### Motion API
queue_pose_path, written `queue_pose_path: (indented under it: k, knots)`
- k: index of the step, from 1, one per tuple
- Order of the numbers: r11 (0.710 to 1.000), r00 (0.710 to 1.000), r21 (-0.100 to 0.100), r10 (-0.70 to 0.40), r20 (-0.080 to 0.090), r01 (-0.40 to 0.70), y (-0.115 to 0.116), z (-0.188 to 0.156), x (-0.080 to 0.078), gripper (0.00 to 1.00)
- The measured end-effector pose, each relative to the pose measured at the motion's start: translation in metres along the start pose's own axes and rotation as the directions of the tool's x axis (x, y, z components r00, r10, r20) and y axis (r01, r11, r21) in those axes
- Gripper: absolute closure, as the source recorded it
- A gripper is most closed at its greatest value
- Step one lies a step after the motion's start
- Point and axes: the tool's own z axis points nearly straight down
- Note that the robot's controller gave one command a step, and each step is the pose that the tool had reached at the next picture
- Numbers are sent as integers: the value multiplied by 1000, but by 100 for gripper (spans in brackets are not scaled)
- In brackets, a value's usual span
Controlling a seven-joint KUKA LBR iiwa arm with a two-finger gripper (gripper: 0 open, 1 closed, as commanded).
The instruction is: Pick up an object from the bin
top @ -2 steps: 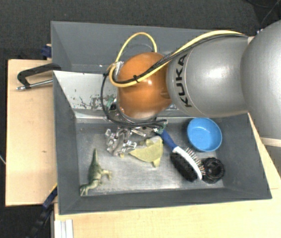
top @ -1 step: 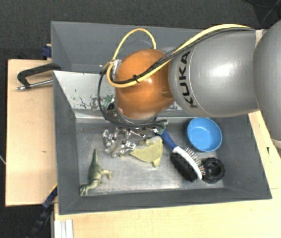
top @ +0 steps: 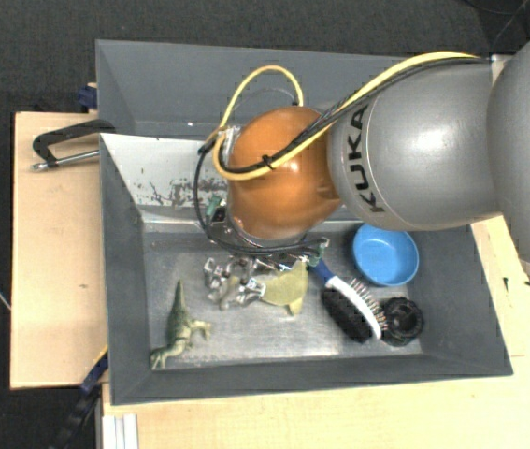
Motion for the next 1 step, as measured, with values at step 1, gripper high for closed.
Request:
queue_pose_path:
  k: [1]
  knots:
    - [999, 999, 6, -33, 5, 33, -15, -20, 19, 100]
